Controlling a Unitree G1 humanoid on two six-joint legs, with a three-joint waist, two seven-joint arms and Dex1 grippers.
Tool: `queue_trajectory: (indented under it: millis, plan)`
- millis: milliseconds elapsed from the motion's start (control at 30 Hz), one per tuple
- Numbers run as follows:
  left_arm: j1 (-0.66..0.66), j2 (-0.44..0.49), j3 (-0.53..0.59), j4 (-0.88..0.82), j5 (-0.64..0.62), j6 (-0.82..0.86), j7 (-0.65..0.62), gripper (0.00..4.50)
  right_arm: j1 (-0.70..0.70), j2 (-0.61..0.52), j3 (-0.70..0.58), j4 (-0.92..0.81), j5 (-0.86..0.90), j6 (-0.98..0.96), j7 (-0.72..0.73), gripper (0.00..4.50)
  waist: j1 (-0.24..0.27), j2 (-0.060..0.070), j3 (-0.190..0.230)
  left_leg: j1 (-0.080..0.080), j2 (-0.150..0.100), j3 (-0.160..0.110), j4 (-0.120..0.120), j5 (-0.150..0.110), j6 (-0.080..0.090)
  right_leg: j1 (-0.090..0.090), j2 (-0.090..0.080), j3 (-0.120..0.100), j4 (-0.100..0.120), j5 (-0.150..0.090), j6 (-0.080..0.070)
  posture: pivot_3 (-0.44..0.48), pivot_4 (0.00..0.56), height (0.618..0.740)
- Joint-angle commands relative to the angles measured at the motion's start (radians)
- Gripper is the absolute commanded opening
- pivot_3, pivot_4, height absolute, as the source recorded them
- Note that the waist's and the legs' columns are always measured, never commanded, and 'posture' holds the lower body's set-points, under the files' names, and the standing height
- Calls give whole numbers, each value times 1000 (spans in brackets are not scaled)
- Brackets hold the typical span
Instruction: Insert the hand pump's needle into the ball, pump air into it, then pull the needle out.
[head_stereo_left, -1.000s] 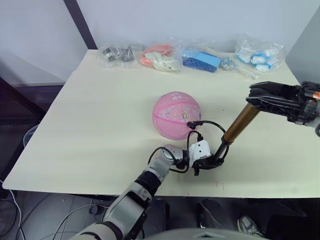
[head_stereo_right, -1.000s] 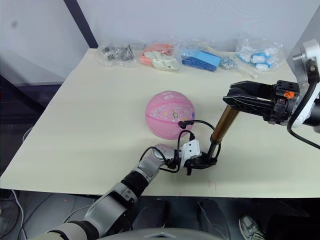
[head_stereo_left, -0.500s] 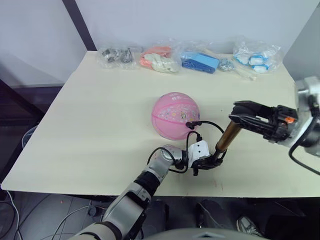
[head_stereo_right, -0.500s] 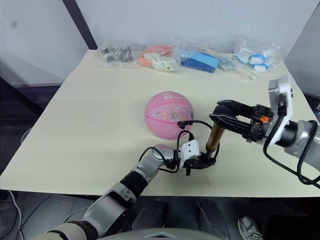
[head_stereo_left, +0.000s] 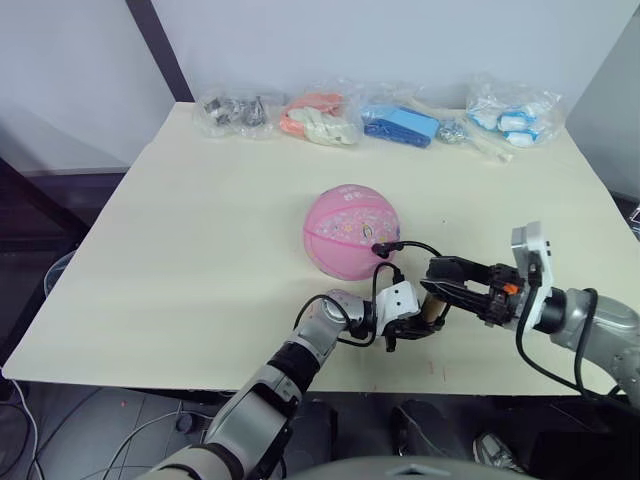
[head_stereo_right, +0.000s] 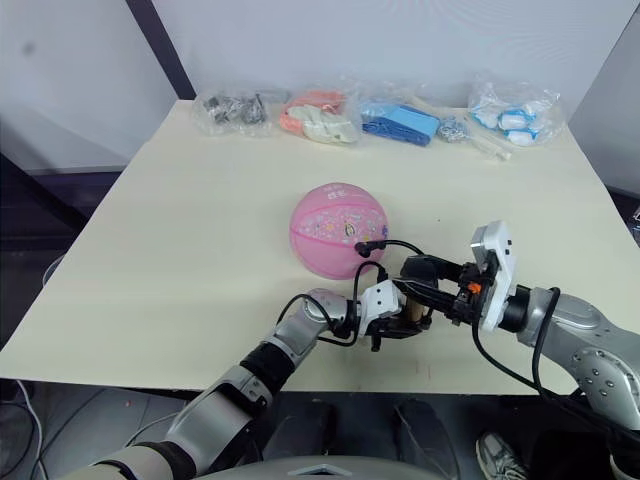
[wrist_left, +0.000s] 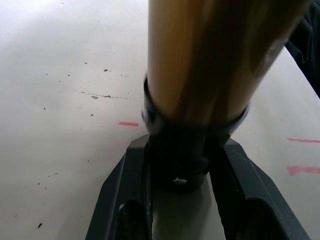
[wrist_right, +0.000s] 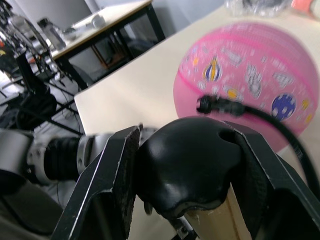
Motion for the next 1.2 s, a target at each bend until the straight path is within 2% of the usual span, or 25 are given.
queue_trajectory:
  millis: [33,300,600,1200]
  plan:
    - [33,28,-15,72,41,49,6,1097,-13,3,-26,-21,-46,-67,52,2299,0,0,0,0,0,0,0,0,0,0,0,0,0,0,0,0,150,740]
    - [29,23,-18,82,41,44,6,1097,-145,-99,-189,-15,-32,-99,94,2299,-1,6,8,-2,-1,0,1,0,0,-1,0,0,0,0,0,0,150,740]
    - [21,17,-22,97,39,38,10,1097,-278,-181,-291,14,103,-38,53,2299,-1,8,14,-4,-1,1,1,0,0,-3,-1,1,0,0,0,0,150,740]
    - [18,15,-14,105,49,34,3,1097,-497,-275,-381,137,207,-13,6,2299,-1,11,20,-5,-1,1,1,0,0,-5,-2,1,0,0,0,0,150,740]
